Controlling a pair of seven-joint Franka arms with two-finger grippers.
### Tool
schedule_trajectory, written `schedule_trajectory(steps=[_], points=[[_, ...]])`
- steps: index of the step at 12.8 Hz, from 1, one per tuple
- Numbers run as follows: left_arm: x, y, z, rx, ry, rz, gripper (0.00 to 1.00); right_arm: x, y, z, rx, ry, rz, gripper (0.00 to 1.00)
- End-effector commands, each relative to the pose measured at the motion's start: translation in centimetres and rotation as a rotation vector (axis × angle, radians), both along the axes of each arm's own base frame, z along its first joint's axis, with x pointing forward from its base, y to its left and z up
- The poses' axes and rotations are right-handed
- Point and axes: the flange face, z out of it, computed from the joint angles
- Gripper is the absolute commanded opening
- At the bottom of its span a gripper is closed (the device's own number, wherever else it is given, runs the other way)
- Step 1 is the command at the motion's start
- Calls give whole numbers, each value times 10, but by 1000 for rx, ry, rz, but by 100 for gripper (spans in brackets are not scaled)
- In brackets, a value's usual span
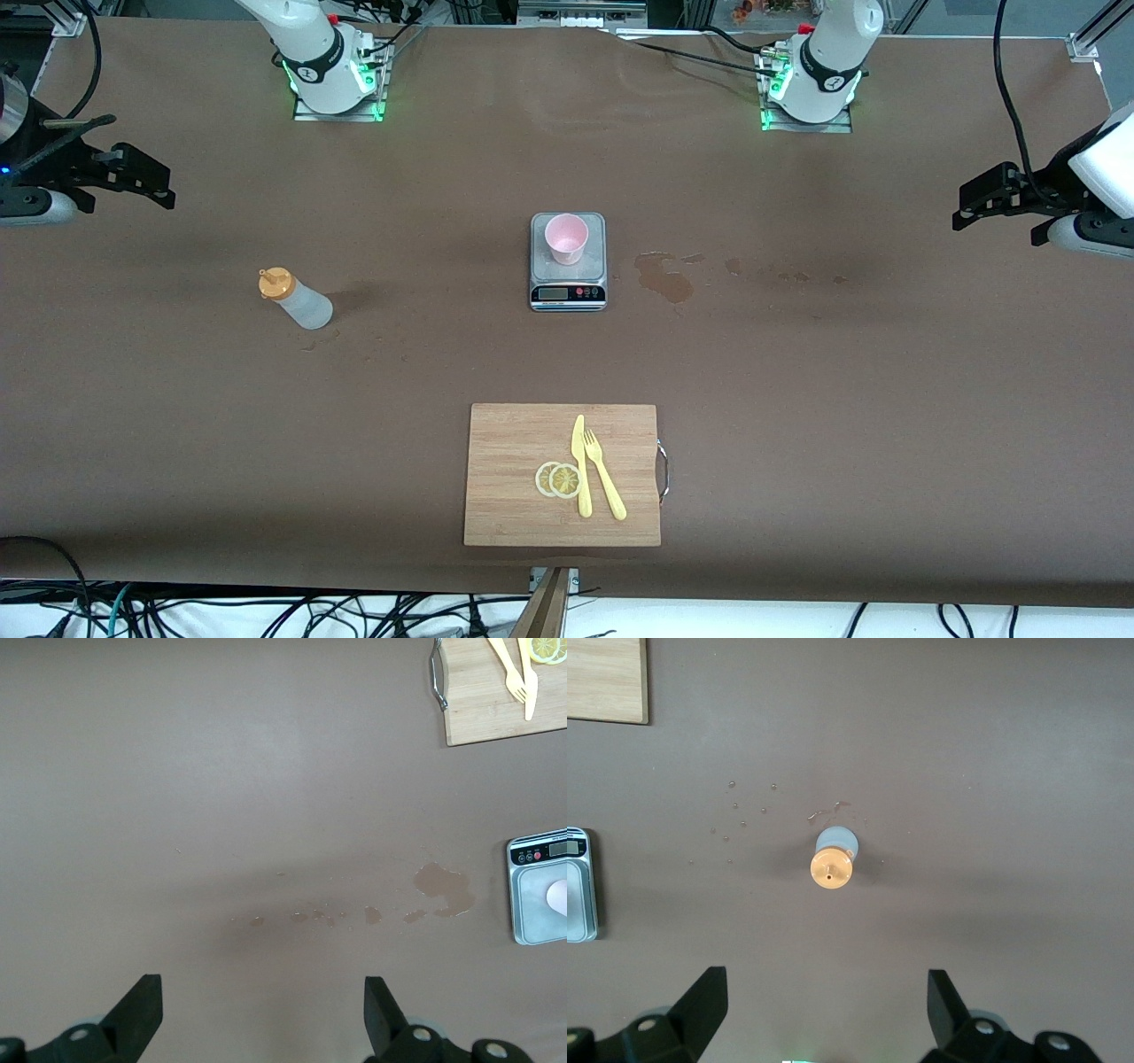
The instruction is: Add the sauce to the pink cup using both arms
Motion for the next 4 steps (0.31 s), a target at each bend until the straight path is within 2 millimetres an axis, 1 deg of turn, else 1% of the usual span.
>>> schedule_trajectory(steps=[1,4], points=[[-1,3,8,16,-7,-16,100,-1,-5,8,-6,-13,-10,100],[-1,4,8,16,-9,-15,100,-1,-5,10,-7,-18,-12,100]])
